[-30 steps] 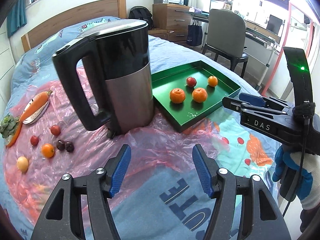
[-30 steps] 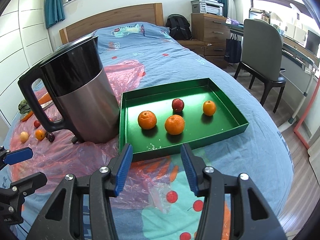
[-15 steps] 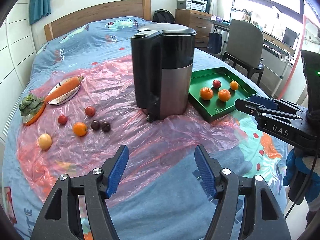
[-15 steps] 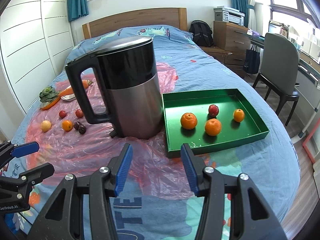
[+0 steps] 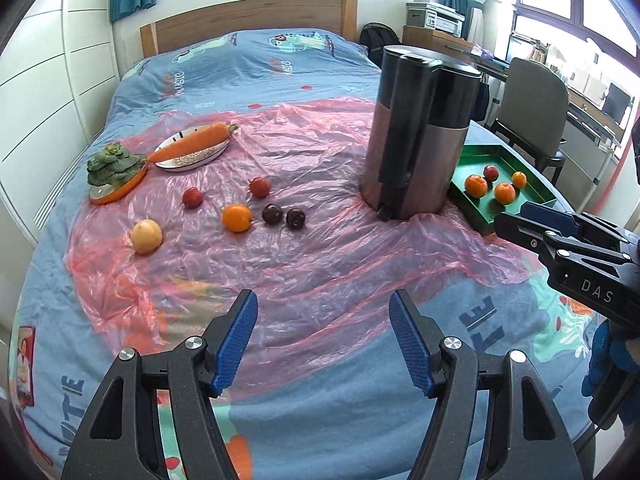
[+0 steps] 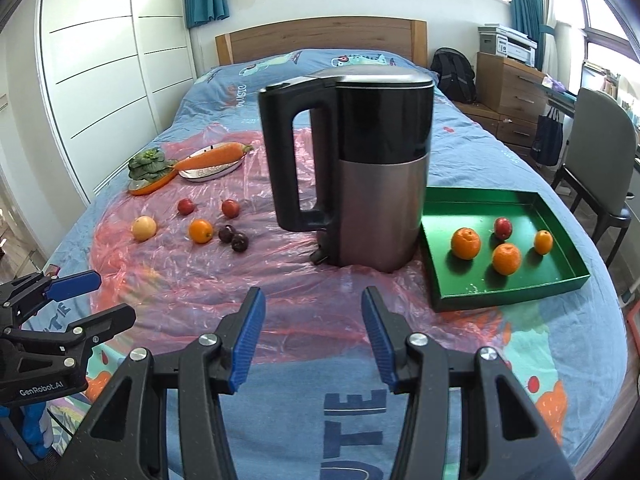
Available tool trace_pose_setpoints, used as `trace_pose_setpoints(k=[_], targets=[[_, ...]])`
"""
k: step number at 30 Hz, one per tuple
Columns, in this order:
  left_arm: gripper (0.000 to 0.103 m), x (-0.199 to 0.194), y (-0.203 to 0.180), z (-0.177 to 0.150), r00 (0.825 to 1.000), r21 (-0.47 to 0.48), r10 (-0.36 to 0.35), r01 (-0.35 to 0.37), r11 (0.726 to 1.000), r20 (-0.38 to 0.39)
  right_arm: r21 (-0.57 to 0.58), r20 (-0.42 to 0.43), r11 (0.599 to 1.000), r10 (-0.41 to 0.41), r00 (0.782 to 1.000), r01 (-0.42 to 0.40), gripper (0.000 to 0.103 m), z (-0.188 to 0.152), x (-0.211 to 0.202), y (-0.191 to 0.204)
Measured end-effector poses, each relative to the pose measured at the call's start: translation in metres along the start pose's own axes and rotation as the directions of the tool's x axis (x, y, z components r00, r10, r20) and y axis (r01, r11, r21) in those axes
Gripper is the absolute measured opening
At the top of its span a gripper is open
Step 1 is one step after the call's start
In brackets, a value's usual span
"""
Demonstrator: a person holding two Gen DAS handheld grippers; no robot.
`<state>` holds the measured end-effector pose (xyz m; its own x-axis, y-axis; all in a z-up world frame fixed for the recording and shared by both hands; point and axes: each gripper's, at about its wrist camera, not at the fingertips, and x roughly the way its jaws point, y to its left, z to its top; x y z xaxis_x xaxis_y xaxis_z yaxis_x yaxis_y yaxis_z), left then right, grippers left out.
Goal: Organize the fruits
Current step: 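Withdraw both tools from the tray back over the bed, then grasp the orange with the left tool while the right tool grasps a dark plum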
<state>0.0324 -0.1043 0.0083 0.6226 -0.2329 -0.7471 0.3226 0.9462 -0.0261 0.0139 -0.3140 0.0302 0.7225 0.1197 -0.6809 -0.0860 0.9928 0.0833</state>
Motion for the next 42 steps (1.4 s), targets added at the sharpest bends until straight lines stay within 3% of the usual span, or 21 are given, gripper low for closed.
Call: trace_pose_setpoints(k=[12, 24, 42], targets=[[0.062, 0.033, 0.064, -0.017, 0.998, -0.157, 0.059, -0.063, 0.986, -0.030, -0.089, -0.073, 0.991, 0.089, 0.993, -0.096, 0.086, -0.009, 0.050, 0.061], [0.062, 0.102, 0.121, 0.009, 0.998, -0.354, 0.014, -0.034, 0.935, -0.059, -0.148, -0.133, 0.979, 0.118, 0.984, -0.138, 0.086, 0.008, 0.131, 0.099], [0.062, 0.194, 0.135, 0.049, 0.996, -0.355, -0.007, -0.023, 0.934, -0.085, -0.145, -0.173, 0.977, 0.132, 0.976, -0.158, 0.086, 0.037, 0.225, 0.098]])
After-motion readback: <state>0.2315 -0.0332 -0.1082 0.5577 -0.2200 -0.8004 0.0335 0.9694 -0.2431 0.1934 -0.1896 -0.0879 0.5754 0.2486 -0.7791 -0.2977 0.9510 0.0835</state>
